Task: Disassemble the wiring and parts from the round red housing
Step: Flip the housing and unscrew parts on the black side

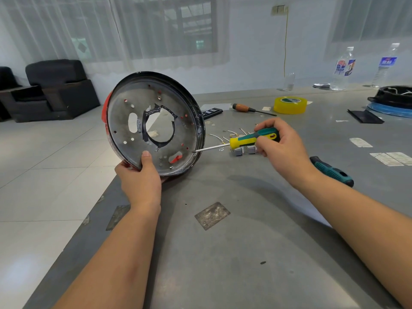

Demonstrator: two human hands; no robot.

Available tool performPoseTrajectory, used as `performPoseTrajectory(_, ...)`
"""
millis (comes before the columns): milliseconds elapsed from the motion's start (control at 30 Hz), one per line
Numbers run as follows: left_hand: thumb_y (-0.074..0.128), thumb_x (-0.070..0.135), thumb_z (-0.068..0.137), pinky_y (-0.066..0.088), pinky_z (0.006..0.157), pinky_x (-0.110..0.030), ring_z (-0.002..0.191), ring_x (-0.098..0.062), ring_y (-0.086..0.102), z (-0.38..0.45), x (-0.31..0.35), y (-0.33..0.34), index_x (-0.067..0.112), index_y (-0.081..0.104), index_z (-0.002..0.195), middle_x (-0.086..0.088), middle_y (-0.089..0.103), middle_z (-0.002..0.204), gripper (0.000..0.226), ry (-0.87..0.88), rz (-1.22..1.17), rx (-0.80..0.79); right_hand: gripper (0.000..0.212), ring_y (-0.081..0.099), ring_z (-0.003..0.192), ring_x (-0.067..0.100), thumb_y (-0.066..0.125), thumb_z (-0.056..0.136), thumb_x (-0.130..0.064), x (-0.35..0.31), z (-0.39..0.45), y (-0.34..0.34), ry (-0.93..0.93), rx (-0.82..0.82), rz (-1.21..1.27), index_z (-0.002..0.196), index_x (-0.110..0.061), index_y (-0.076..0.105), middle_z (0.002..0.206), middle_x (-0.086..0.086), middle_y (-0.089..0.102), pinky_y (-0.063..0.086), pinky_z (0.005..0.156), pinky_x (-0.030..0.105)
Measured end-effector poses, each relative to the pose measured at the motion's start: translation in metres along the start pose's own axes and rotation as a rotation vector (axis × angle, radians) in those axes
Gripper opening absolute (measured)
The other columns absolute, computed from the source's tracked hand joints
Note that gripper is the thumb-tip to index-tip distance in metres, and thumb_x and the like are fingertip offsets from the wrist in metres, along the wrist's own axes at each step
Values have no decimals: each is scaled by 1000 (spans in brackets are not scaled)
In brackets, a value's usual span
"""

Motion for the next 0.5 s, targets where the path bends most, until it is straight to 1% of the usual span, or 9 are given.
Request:
performPoseTrajectory(100, 68, 51, 85, 57, 99, -57, 111, -28, 68, 1, -1, -3, 22, 45, 118, 13, 60, 106, 50, -8, -27, 23, 21, 59, 67, 13, 63, 77, -21, 13, 6, -13, 80, 50, -56, 95, -31, 67, 81, 1, 69, 54, 63, 42)
performPoseTrajectory(133, 68, 50, 86, 57, 99, -57, 111, -28, 68, 1, -2, -3, 22, 45, 118, 13, 60, 106, 49, -10, -31, 30, 20, 60, 66, 14, 63, 77, -21, 19, 7, -14, 112, 46, -67, 94, -30, 67, 78, 0, 69, 54, 63, 39)
performPoseTrajectory(200, 68, 48, 90, 56, 100, -56, 111, -28, 68, 2, -2, -4, 22, 44, 118, 12, 60, 106, 45, -12, -36, 35, 17, 61, 65, 15, 64, 80, -14, 32, 8, -8, 192, 7, -57, 95, -23, 67, 79, 5, 69, 55, 67, 37)
performPoseTrajectory(267, 68, 47, 91, 57, 100, -56, 111, -28, 68, 2, -3, -4, 22, 45, 118, 13, 61, 106, 43, -14, -37, 37, 16, 61, 61, 15, 63, 85, -5, 45, 6, 7, 284, -92, -4, 98, -14, 67, 81, 11, 66, 54, 65, 33)
performPoseTrajectory(333, 69, 48, 89, 57, 99, -55, 110, -27, 68, 1, -2, -4, 23, 46, 118, 13, 61, 105, 44, -14, -34, 32, 15, 59, 58, 15, 62, 88, 0, 51, 0, 23, 353, -255, 25, 98, -11, 66, 79, 14, 65, 52, 61, 30)
performPoseTrajectory(367, 68, 49, 87, 57, 99, -55, 110, -27, 68, 1, -2, -3, 23, 46, 117, 13, 61, 105, 46, -14, -34, 27, 15, 60, 58, 15, 64, 88, -2, 51, -3, 28, 354, -349, -15, 98, -13, 67, 78, 12, 66, 53, 60, 28)
performPoseTrajectory(400, 68, 50, 86, 57, 99, -56, 110, -27, 68, 0, -1, -3, 23, 45, 117, 13, 61, 105, 48, -16, -36, 20, 15, 63, 61, 14, 67, 87, -6, 49, -5, 31, 312, -446, -132, 97, -17, 68, 81, 8, 70, 54, 62, 27)
performPoseTrajectory(433, 68, 52, 84, 57, 99, -56, 110, -27, 68, 0, -1, -2, 23, 45, 118, 13, 61, 106, 50, -18, -38, 12, 16, 66, 70, 13, 71, 85, -12, 47, -7, 33, 234, -533, -303, 97, -23, 69, 88, 1, 73, 56, 68, 26)
performPoseTrajectory(500, 67, 54, 80, 57, 99, -56, 111, -27, 68, -1, 0, 0, 23, 45, 119, 13, 61, 106, 54, -23, -39, -3, 22, 65, 93, 10, 77, 81, -23, 43, -11, 38, 77, -655, -591, 98, -34, 66, 102, -9, 70, 55, 83, 28)
Point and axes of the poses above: each hand's wrist, its own z-axis towards the middle knuckle, its own y-axis out of the palm, x = y × z, the point moved 10 cm from there along z, towards the middle knuckle
